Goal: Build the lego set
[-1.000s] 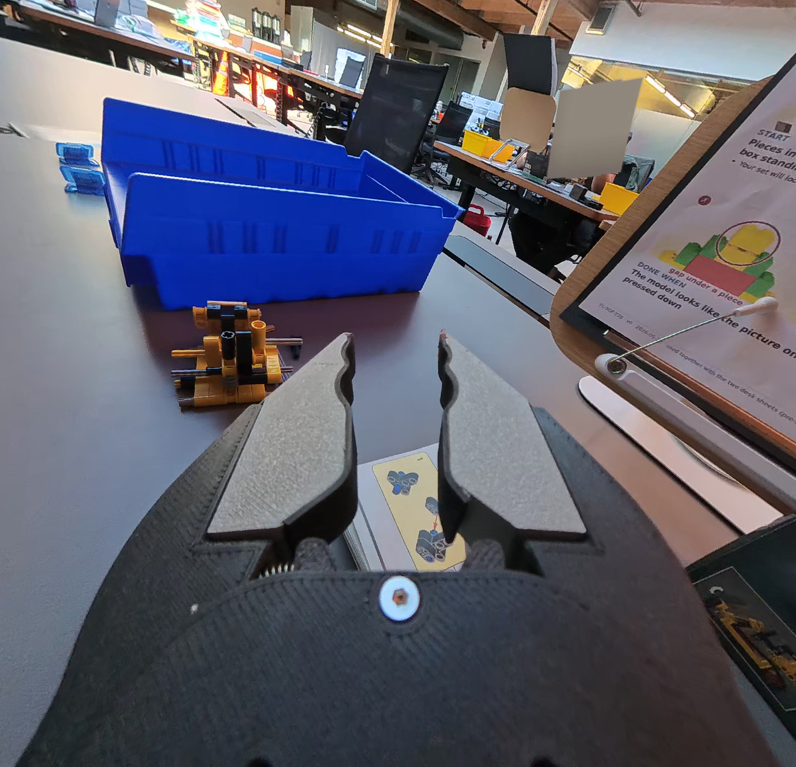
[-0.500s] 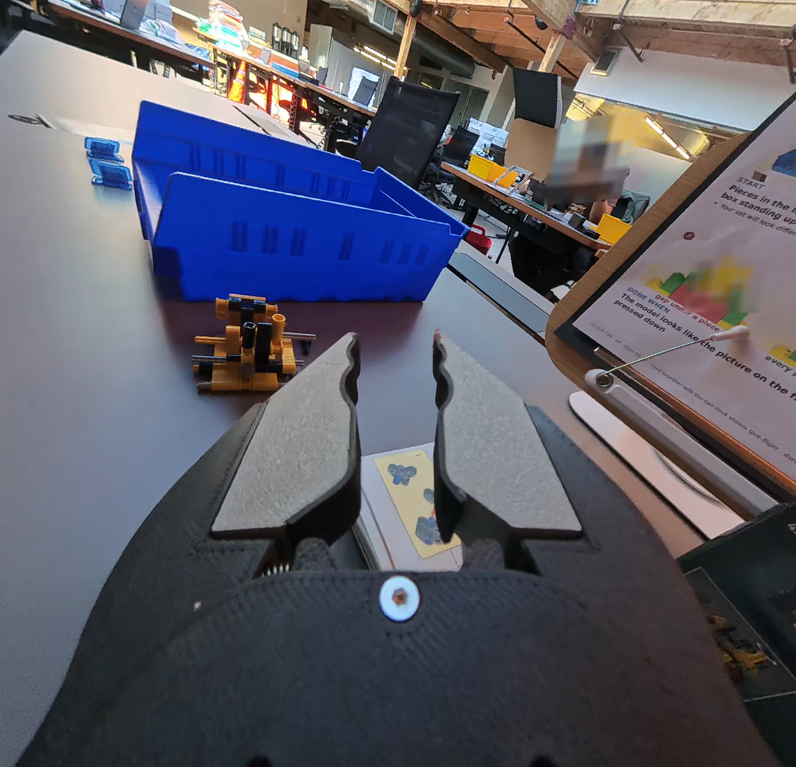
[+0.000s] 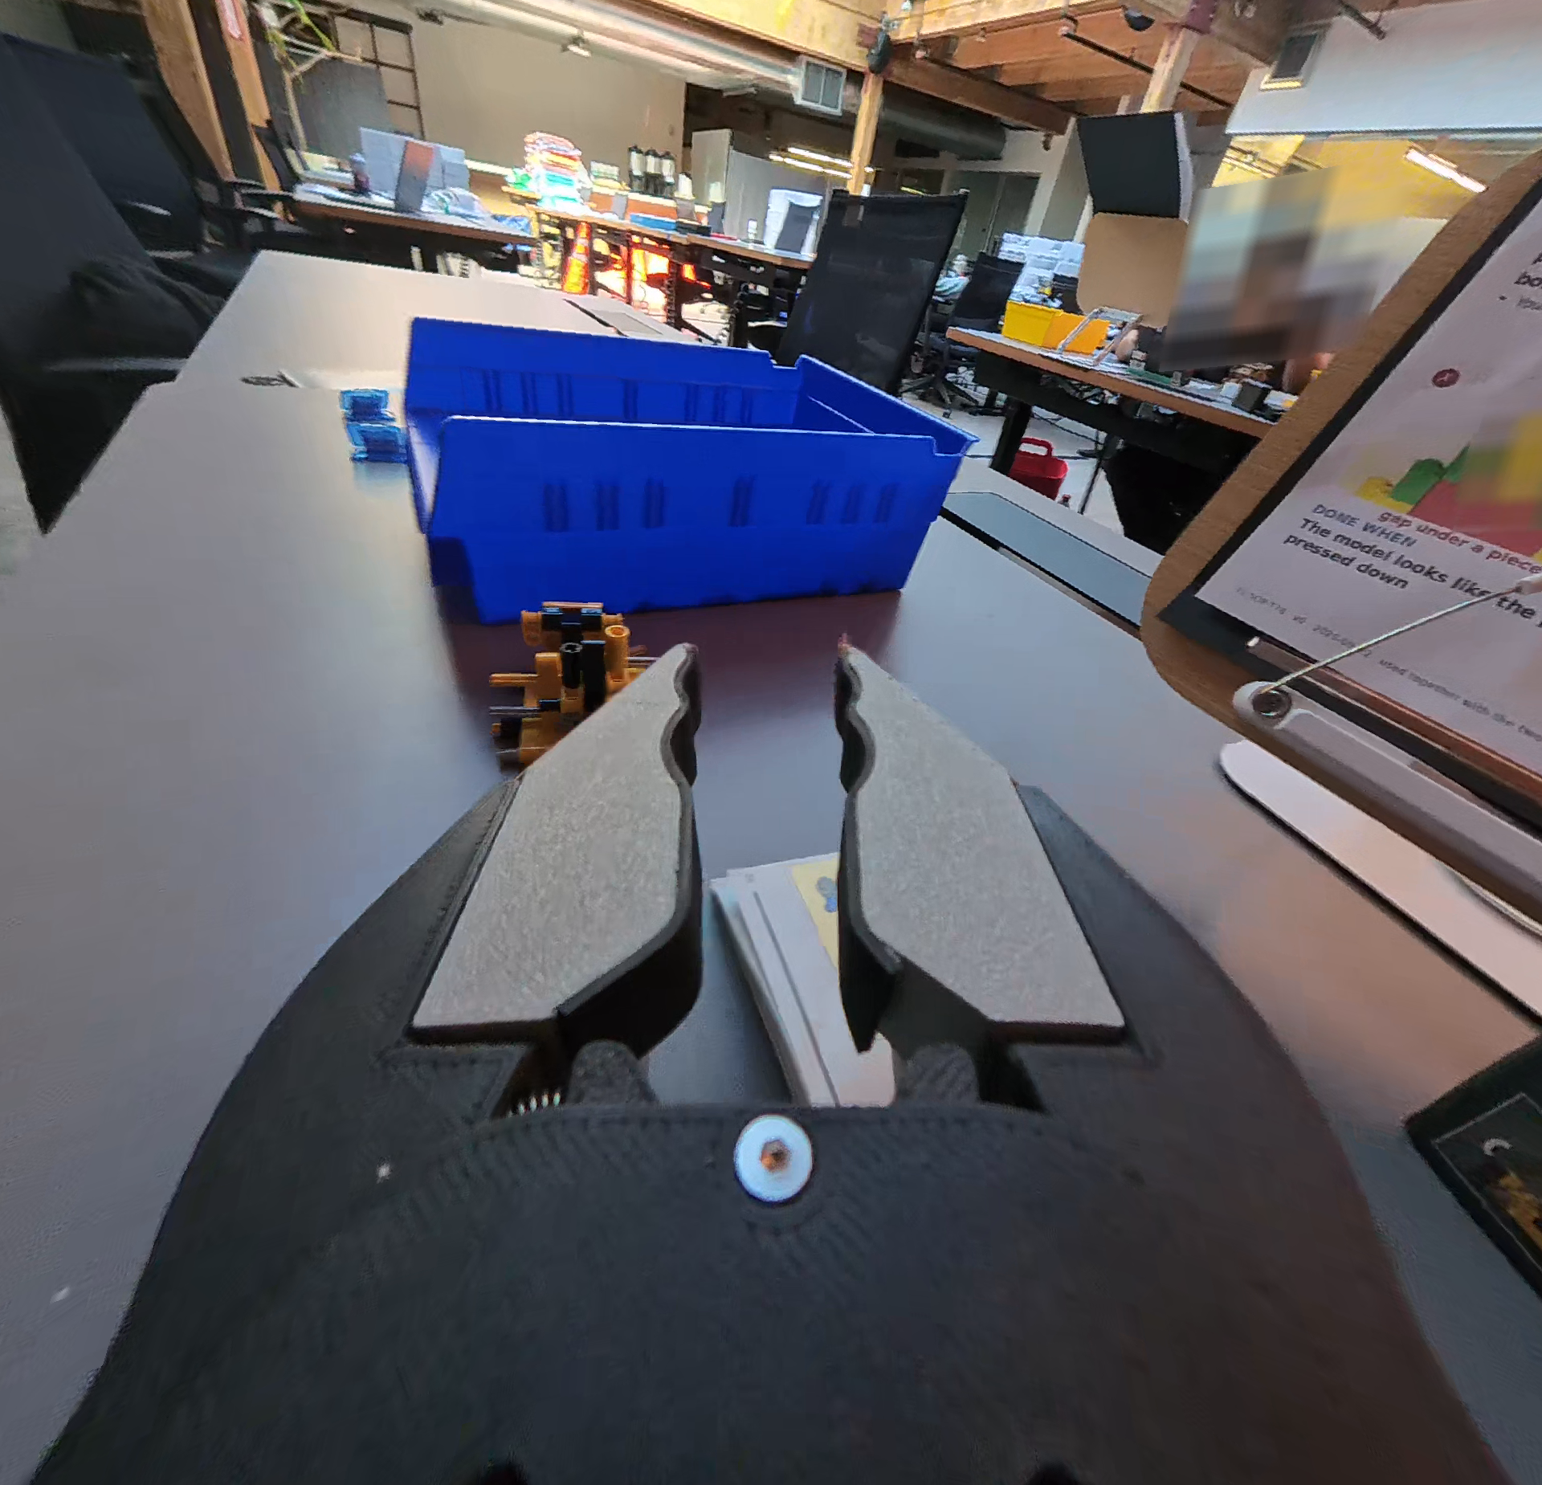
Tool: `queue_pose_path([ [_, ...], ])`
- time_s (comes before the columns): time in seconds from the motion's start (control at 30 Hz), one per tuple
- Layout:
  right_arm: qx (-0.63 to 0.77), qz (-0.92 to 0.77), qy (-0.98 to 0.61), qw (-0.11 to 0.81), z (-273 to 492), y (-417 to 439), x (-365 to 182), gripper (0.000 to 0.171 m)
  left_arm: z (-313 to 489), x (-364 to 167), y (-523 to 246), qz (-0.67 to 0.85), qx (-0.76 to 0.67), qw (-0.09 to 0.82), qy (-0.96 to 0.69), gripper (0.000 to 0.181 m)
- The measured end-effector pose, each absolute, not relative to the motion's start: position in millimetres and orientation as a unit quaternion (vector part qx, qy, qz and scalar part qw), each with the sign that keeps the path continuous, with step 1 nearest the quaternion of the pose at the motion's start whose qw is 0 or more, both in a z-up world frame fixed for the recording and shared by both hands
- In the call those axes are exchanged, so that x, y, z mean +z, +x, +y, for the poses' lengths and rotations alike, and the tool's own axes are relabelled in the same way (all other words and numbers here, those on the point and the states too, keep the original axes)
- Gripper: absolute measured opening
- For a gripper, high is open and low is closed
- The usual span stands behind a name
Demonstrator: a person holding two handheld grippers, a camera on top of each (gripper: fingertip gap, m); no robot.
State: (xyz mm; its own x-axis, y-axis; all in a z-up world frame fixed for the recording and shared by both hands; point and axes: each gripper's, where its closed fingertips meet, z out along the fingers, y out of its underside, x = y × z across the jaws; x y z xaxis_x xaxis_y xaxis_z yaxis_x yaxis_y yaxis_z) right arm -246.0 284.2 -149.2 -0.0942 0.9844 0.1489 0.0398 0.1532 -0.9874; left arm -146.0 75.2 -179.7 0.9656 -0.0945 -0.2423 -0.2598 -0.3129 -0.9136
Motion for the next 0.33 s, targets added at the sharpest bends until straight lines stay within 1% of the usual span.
queue_pose_path([
  [0.1,0.475,-0.593,-0.413,0.502,274.4,-228.5,-147.6,0.026,134.2,-191.4,-140.6,0.191,-0.011,0.508,-0.84,0.002],
  [0.17,0.466,-0.604,-0.395,0.512,275.1,-214.8,-147.3,0.024,163.5,-200.7,-139.7,0.237,-0.035,0.477,-0.846,0.002],
  [0.33,0.49,-0.579,-0.402,0.512,285.0,-200.3,-139.2,0.019,188.6,-233.5,-124.2,0.265,-0.1,0.383,-0.879,0.002],
])
